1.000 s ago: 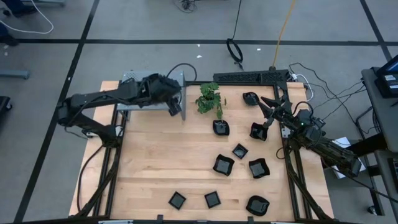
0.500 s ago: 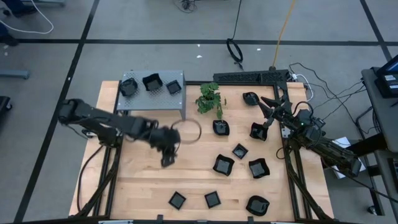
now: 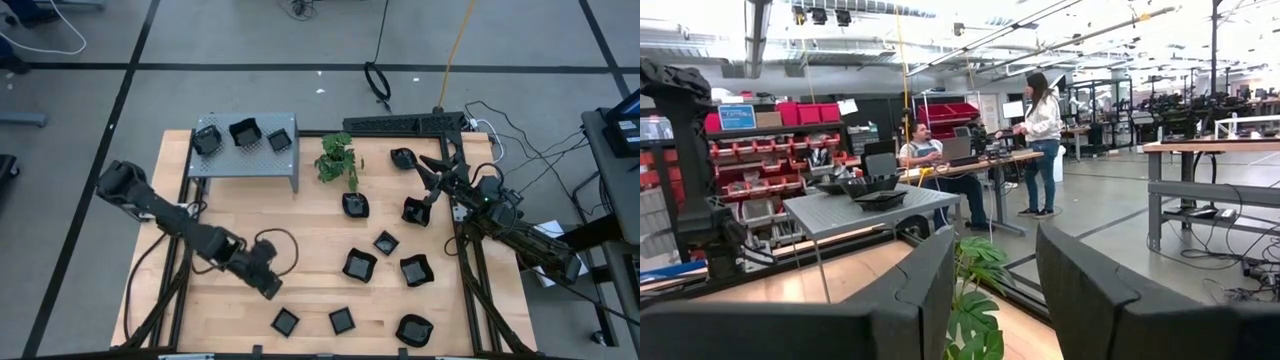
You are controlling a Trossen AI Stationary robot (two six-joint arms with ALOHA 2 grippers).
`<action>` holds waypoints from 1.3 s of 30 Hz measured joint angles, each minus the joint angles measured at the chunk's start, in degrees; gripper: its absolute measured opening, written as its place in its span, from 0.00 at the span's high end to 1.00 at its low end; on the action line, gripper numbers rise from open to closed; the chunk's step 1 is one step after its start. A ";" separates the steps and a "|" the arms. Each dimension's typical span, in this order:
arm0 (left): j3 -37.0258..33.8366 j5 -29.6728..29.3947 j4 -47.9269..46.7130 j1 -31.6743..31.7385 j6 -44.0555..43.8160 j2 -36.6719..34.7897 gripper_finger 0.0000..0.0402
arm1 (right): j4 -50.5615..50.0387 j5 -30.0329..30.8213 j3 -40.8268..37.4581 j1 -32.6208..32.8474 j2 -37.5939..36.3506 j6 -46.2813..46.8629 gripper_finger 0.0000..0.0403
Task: Pick & Place Mini shaped plates
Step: Stack the black leaf plate on top of the black leaf plate on the shelf
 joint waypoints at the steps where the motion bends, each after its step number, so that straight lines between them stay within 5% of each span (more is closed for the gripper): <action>1: 0.12 0.14 0.97 -0.67 -1.08 0.89 0.61 | 0.09 -0.02 0.01 0.00 0.00 0.00 0.68; 12: 0.17 3.38 13.62 -4.70 -7.29 10.44 0.61 | 0.31 -0.01 0.01 0.00 -0.02 0.00 0.68; 39: 0.32 5.63 18.66 -5.18 -6.52 19.87 0.67 | 0.17 0.00 0.01 0.00 0.07 -0.01 0.68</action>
